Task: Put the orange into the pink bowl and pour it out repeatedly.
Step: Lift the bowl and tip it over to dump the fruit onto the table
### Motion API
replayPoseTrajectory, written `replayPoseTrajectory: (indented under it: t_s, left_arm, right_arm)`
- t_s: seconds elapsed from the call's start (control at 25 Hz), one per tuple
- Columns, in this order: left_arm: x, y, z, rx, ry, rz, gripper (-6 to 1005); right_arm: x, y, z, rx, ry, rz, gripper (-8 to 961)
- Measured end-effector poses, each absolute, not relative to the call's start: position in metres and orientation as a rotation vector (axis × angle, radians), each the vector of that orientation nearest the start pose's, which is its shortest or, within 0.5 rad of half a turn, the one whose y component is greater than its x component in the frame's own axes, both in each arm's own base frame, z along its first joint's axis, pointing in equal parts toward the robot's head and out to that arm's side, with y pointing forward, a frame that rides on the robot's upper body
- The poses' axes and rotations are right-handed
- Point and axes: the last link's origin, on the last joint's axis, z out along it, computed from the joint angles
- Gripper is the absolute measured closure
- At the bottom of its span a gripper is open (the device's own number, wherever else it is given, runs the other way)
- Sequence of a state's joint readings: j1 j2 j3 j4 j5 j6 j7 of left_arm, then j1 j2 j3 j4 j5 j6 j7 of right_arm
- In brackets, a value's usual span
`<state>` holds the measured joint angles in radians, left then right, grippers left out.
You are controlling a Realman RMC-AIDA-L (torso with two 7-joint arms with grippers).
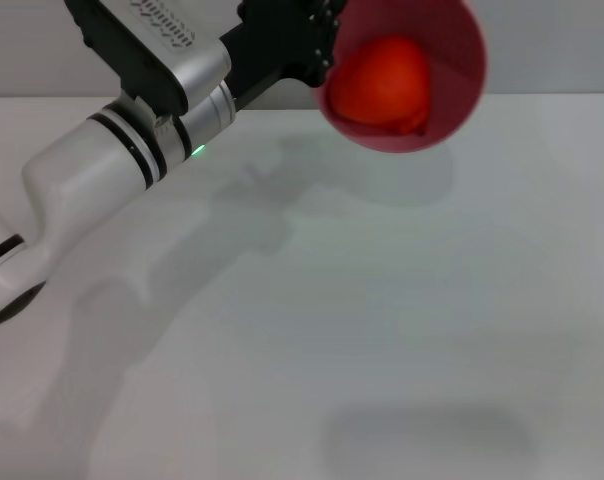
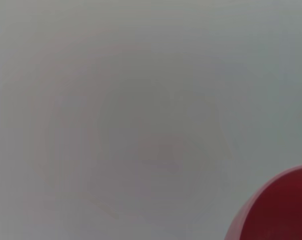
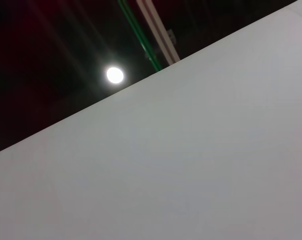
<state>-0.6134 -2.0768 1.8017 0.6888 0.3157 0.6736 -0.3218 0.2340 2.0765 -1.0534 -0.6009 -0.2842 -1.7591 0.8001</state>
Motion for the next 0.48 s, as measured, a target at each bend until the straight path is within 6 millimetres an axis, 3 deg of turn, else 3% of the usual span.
replayPoseTrajectory:
  t_s: [0.48]
  left_arm:
    - [-0.157, 0.397, -0.044, -1.985, 0.134, -0.614, 957]
  right_arm:
    - [0.266, 0.281, 0.144, -1.285, 0.001, 1.564, 519]
